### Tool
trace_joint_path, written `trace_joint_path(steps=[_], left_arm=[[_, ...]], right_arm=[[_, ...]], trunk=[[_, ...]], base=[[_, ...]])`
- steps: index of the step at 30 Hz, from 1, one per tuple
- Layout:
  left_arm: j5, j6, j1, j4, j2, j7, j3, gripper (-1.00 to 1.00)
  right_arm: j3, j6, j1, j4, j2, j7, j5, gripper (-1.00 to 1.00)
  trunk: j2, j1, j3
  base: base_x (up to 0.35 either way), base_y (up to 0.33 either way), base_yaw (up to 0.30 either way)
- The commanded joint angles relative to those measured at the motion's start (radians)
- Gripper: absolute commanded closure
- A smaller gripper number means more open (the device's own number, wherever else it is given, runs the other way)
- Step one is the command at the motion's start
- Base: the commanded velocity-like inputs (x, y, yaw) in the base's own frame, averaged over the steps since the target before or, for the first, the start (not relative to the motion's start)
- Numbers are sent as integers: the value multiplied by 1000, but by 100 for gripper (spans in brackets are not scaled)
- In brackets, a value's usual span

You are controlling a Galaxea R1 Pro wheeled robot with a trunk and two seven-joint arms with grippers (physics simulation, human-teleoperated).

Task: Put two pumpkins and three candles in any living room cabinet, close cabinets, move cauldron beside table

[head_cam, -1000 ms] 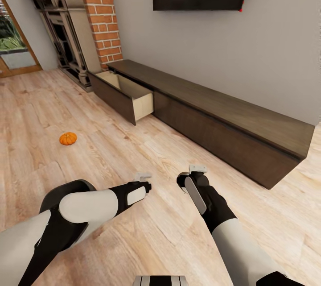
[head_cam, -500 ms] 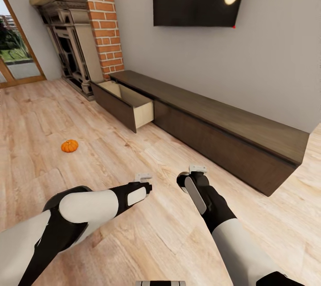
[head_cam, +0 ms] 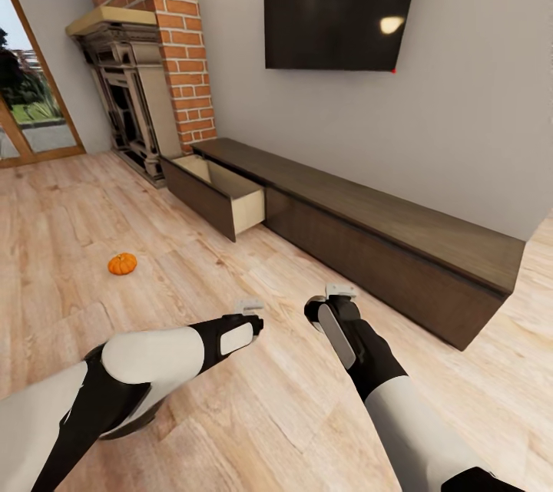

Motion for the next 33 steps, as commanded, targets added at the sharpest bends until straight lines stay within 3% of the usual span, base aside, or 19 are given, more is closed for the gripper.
trace_joint_path(steps=[1,8,25,33], left_arm=[[0,3,-1,-2,0,4,-3,100],[0,3,-1,-3,0,4,-3,100],[0,-11,-1,-24,0,2,-3,100],[0,-10,-1,-32,0,1,-4,100]], right_arm=[[2,2,-1,-1,-1,-10,-11,100],[2,1,-1,-1,0,-10,-11,100],[1,1,-1,1,1,-10,-13,100],[1,1,-1,1,0,-9,-13,100]], trunk=[[0,-1,3],[2,-4,30],[2,-4,30],[2,-4,30]], base=[[0,0,0],[0,0,0],[-4,0,0],[-230,-65,0]])
